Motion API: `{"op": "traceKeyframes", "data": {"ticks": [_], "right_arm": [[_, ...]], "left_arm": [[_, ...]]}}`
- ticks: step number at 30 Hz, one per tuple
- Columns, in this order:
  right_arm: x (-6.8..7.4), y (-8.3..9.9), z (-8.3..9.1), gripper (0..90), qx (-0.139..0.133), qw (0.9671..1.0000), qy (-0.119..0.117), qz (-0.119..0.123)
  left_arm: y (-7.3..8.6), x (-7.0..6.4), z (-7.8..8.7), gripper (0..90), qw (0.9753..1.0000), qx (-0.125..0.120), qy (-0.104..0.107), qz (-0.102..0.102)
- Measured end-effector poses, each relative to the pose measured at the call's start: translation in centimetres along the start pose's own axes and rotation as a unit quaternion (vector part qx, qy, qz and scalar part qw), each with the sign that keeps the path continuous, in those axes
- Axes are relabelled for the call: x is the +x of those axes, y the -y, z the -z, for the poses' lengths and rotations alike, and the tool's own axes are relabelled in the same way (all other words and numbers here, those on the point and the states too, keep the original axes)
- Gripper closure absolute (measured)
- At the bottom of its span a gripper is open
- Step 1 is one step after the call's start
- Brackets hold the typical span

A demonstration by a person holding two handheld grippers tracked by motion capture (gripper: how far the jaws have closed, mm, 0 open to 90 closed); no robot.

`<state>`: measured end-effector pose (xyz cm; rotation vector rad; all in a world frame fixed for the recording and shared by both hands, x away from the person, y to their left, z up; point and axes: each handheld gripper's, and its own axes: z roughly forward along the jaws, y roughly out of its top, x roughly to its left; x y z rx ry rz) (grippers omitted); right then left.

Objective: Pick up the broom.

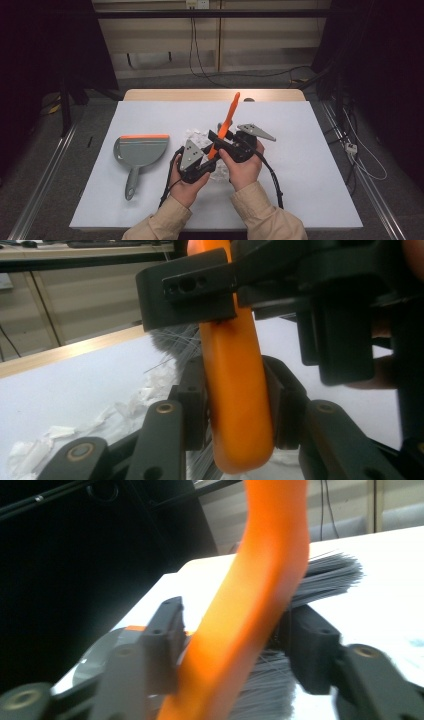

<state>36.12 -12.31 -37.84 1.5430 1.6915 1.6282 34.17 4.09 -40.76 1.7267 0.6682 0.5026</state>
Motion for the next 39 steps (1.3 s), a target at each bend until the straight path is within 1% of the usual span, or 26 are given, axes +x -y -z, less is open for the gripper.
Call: {"op": "traceKeyframes", "data": {"ticks": [1, 2, 3, 4, 5, 6, 7, 8, 9, 10, 11, 12, 14, 17, 19, 21, 22, 23, 24, 26, 29, 31, 33, 34, 36, 39], "right_arm": [[-0.1, -0.1, 0.1, 57.2, 0.008, 0.9998, -0.009, -0.014], [-0.3, -0.2, 0.2, 59.0, 0.010, 0.9994, -0.017, -0.028], [-0.8, -0.6, 0.5, 67.0, 0.013, 0.9982, -0.029, -0.051], [-0.8, -0.6, 0.5, 67.0, 0.013, 0.9982, -0.029, -0.051], [-1.0, -0.8, 0.7, 69.1, 0.012, 0.9976, -0.039, -0.056], [-1.1, -1.0, 0.8, 69.3, 0.007, 0.9984, -0.034, -0.045], [-1.2, -1.1, 1.0, 69.3, 0.004, 0.9987, -0.035, -0.038], [-1.4, -1.3, 1.2, 69.3, 0.006, 0.9985, -0.039, -0.037], [-1.7, -1.4, 1.4, 69.3, 0.007, 0.9989, -0.036, -0.030], [-1.9, -1.6, 1.6, 69.3, 0.009, 0.9995, -0.026, -0.015], [-2.3, -1.7, 1.9, 69.3, 0.011, 0.9998, -0.018, -0.003], [-2.8, -1.9, 2.2, 69.3, 0.013, 0.9998, -0.016, -0.001], [-4.0, -2.1, 2.9, 69.3, 0.014, 0.9998, -0.011, -0.008], [-5.7, -2.4, 4.0, 69.3, 0.020, 0.9998, 0.005, -0.005], [-6.8, -2.5, 4.7, 69.3, 0.030, 0.9994, 0.014, -0.002], [-7.7, -2.6, 5.4, 69.3, 0.043, 0.9988, 0.024, 0.000], [-8.2, -2.6, 5.6, 69.2, 0.050, 0.9984, 0.025, 0.001], [-8.6, -2.6, 5.9, 69.3, 0.051, 0.9984, 0.025, 0.000], [-9.0, -2.6, 6.1, 69.3, 0.047, 0.9984, 0.031, 0.003], [-9.5, -2.8, 6.4, 69.3, 0.067, 0.9970, 0.037, 0.009], [-9.8, -2.9, 6.8, 69.3, 0.073, 0.9965, 0.038, 0.011], [-10.0, -3.0, 7.0, 69.3, 0.081, 0.9956, 0.044, 0.016], [-10.1, -3.0, 7.2, 69.3, 0.095, 0.9937, 0.052, 0.026], [-10.3, -3.0, 7.2, 69.3, 0.108, 0.9922, 0.053, 0.032], [-10.6, -2.9, 7.3, 69.3, 0.124, 0.9903, 0.054, 0.032], [-11.2, -3.0, 7.6, 69.2, 0.137, 0.9882, 0.061, 0.034]], "left_arm": [[0.0, -0.1, 0.0, 60.5, 1.0000, -0.001, -0.001, -0.001], [0.0, 0.0, -0.1, 59.0, 1.0000, -0.003, -0.001, 0.000], [-0.1, 0.1, -0.2, 52.1, 1.0000, -0.001, 0.004, 0.006], [-0.2, 0.1, -0.3, 52.1, 0.9998, 0.001, 0.008, 0.017], [-0.2, 0.1, -0.2, 52.5, 0.9999, -0.006, 0.009, 0.008], [-0.2, 0.1, -0.2, 53.0, 0.9998, -0.009, 0.013, 0.008], [-0.2, 0.2, -0.1, 52.4, 0.9997, -0.008, 0.019, 0.015], [-0.2, 0.2, 0.0, 48.3, 0.9997, -0.003, 0.014, 0.018], [-0.2, 0.4, 0.1, 45.4, 0.9996, -0.002, 0.024, 0.017], [-0.2, 0.5, 0.4, 43.8, 0.9995, -0.003, 0.024, 0.022], [-0.2, 0.6, 0.6, 42.6, 0.9995, -0.007, 0.019, 0.024], [-0.3, 0.9, 0.8, 40.2, 0.9994, -0.004, 0.026, 0.024], [-0.2, 1.4, 1.2, 33.3, 0.9991, -0.005, 0.027, 0.032], [0.0, 2.3, 1.8, 28.9, 0.9989, -0.006, 0.030, 0.036], [0.1, 2.9, 2.2, 24.5, 0.9985, -0.010, 0.034, 0.041], [0.2, 3.4, 2.6, 22.5, 0.9986, -0.011, 0.034, 0.039], [0.2, 3.6, 2.8, 21.0, 0.9984, -0.012, 0.036, 0.041], [0.2, 3.9, 3.0, 19.5, 0.9983, -0.013, 0.038, 0.043], [0.2, 4.1, 3.2, 18.3, 0.9984, -0.012, 0.038, 0.039], [0.2, 4.5, 3.6, 15.5, 0.9985, -0.016, 0.037, 0.036], [0.1, 5.3, 4.3, 12.4, 0.9984, -0.020, 0.035, 0.040], [0.0, 6.0, 4.9, 11.3, 0.9981, -0.024, 0.033, 0.048], [0.0, 6.7, 5.6, 10.2, 0.9981, -0.026, 0.025, 0.049], [0.0, 7.0, 5.9, 9.7, 0.9980, -0.030, 0.022, 0.051], [-0.1, 7.7, 6.4, 8.3, 0.9978, -0.034, 0.016, 0.054], [0.0, 8.3, 7.0, 6.5, 0.9978, -0.036, 0.016, 0.054]]}}
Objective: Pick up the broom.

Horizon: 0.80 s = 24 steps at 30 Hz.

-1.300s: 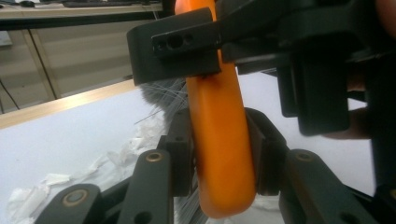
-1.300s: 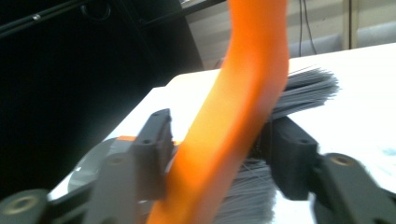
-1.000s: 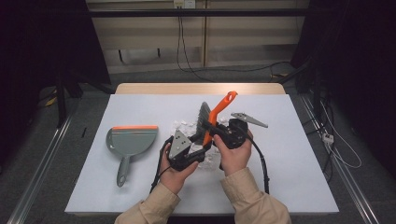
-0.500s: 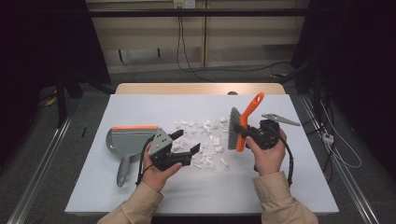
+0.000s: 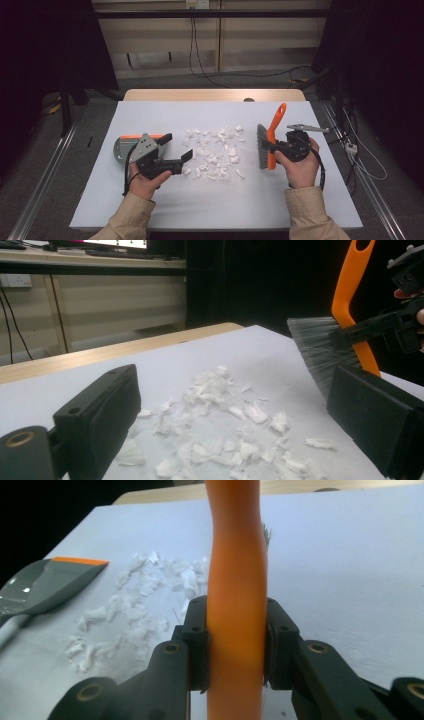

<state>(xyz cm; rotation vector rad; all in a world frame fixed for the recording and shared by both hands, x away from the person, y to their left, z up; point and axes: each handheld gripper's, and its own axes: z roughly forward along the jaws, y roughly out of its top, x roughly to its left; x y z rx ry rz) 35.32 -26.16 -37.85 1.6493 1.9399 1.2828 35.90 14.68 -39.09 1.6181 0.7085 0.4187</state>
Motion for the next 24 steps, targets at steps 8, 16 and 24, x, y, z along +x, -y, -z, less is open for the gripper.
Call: {"op": "traceKeyframes", "data": {"ticks": [8, 16, 24], "right_arm": [[-0.7, -0.3, 0.5, 69.2, 0.049, 0.9974, 0.040, 0.033], [-1.6, 0.4, -1.0, 69.8, 0.047, 0.9968, 0.046, 0.045], [-1.9, 1.0, -2.5, 70.6, 0.031, 0.9941, 0.078, 0.069]], "left_arm": [[-0.1, 1.1, 1.1, 6.3, 1.0000, -0.003, -0.005, 0.000], [-0.2, 1.9, 1.6, 6.3, 0.9999, -0.005, -0.009, 0.005], [0.0, 2.5, 2.0, 6.4, 0.9998, -0.003, -0.017, 0.007]]}}
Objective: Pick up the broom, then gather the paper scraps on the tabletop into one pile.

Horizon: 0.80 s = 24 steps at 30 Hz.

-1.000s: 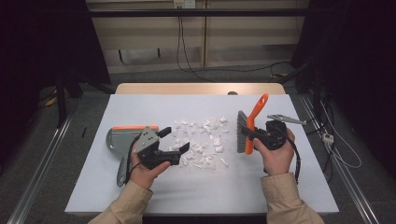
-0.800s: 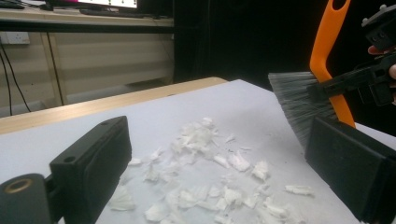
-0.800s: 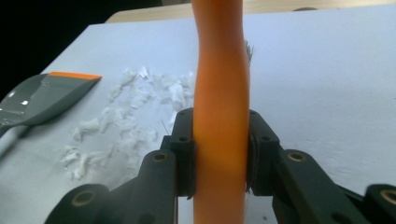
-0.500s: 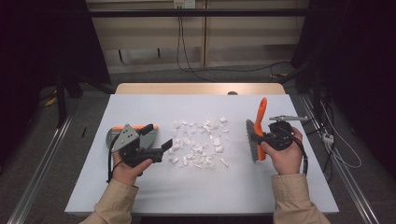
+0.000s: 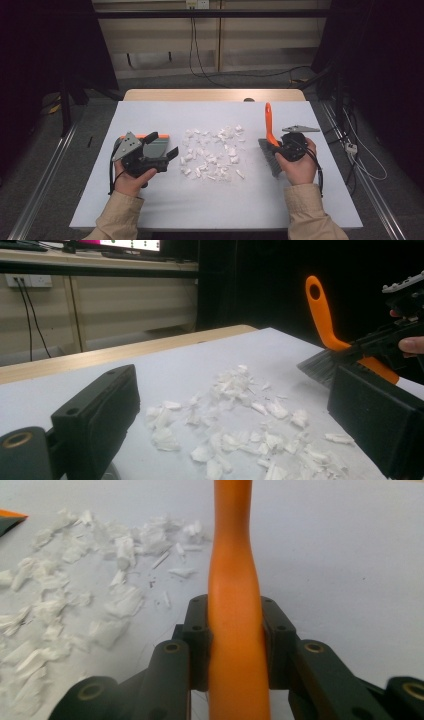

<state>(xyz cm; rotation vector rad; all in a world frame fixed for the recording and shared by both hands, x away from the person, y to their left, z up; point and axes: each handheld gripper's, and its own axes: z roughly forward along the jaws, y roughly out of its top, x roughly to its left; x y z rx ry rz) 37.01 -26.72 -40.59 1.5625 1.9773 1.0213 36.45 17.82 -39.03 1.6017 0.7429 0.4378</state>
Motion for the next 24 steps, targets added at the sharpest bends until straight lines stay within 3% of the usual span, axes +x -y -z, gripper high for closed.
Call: {"op": "traceKeyframes", "data": {"ticks": [5, 10, 16, 18, 20, 24], "right_arm": [[0.0, 0.3, -1.1, 70.2, -0.006, 1.0000, -0.005, 0.006], [0.9, 0.4, -2.2, 69.8, 0.005, 0.9994, 0.001, 0.034], [1.0, 0.4, -2.1, 65.0, 0.014, 0.9981, 0.002, 0.060], [0.8, 0.5, -1.9, 61.6, 0.014, 0.9984, 0.008, 0.054], [0.6, 0.5, -1.6, 61.6, 0.010, 0.9989, -0.010, 0.044], [0.5, 0.5, -0.7, 62.6, 0.005, 0.9993, -0.021, 0.030]], "left_arm": [[0.3, 0.5, 0.6, 6.5, 0.9999, 0.003, -0.010, -0.001], [0.6, 0.8, 1.2, 6.5, 0.9998, 0.007, -0.017, 0.002], [0.7, 0.9, 1.4, 6.5, 0.9997, 0.010, -0.020, 0.004], [0.7, 0.9, 1.3, 6.5, 0.9998, 0.011, -0.018, 0.002], [0.7, 1.0, 1.3, 6.5, 0.9998, 0.009, -0.019, 0.006], [0.7, 1.0, 1.4, 6.5, 0.9997, 0.006, -0.019, 0.010]]}}
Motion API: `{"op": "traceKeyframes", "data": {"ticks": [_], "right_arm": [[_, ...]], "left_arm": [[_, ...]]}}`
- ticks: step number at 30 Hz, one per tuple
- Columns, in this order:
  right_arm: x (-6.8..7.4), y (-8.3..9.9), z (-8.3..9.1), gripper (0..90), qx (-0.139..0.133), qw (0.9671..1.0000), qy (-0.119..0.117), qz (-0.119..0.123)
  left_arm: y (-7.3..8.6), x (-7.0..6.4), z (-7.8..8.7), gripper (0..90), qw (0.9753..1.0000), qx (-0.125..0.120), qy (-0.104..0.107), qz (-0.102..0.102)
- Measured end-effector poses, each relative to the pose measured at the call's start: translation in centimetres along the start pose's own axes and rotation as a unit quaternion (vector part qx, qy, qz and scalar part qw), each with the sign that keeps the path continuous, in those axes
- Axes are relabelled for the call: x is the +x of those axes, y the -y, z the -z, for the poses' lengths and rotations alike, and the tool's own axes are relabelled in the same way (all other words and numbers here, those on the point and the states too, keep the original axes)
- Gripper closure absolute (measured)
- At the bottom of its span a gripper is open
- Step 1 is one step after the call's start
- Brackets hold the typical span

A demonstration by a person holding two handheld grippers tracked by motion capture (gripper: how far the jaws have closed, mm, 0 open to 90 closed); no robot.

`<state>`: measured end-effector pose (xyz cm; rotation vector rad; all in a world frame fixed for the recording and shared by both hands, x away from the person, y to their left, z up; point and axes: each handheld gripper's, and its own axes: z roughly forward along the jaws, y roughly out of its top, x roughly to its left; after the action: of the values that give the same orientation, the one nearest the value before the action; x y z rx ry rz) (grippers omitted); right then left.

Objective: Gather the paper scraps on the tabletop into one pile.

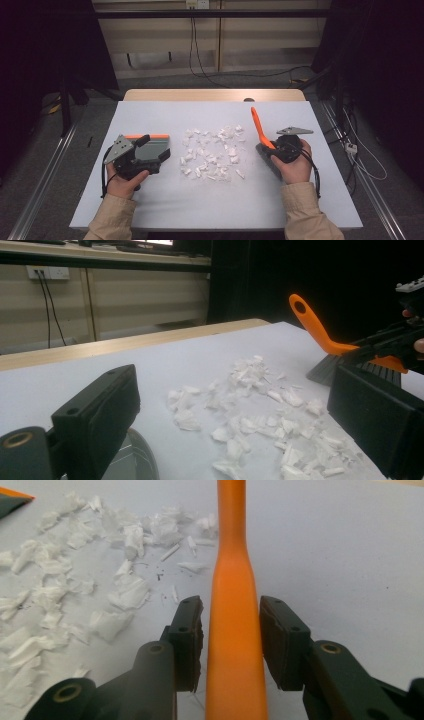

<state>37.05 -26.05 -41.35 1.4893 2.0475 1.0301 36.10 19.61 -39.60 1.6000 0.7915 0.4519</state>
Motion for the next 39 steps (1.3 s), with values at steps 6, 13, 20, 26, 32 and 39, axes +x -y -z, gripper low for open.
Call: {"op": "traceKeyframes", "data": {"ticks": [6, 13, 20, 26, 32, 39], "right_arm": [[0.2, 0.2, 0.6, 68.6, 0.005, 1.0000, 0.000, 0.005], [0.3, 0.5, 0.3, 68.7, 0.023, 0.9996, -0.015, -0.007], [0.8, 0.1, 0.4, 71.0, 0.028, 0.9992, 0.013, 0.026], [-0.7, -1.4, 0.0, 71.1, -0.018, 0.9998, -0.001, 0.011], [-1.9, -4.0, -2.7, 71.1, -0.040, 0.9992, 0.000, 0.007], [-2.7, -5.2, -6.6, 71.1, -0.041, 0.9990, 0.007, 0.018]], "left_arm": [[0.0, 0.1, 0.3, 6.5, 1.0000, 0.003, -0.001, -0.003], [0.3, 0.5, 0.8, 6.5, 0.9999, 0.008, -0.007, -0.003], [0.6, 1.1, 1.5, 6.5, 0.9998, 0.013, -0.013, 0.000], [0.7, 1.6, 1.9, 6.4, 0.9997, 0.014, -0.018, 0.005], [0.7, 1.6, 2.0, 6.4, 0.9998, 0.016, -0.015, 0.001], [0.8, 1.9, 2.5, 6.1, 0.9998, 0.017, -0.010, 0.006]]}}
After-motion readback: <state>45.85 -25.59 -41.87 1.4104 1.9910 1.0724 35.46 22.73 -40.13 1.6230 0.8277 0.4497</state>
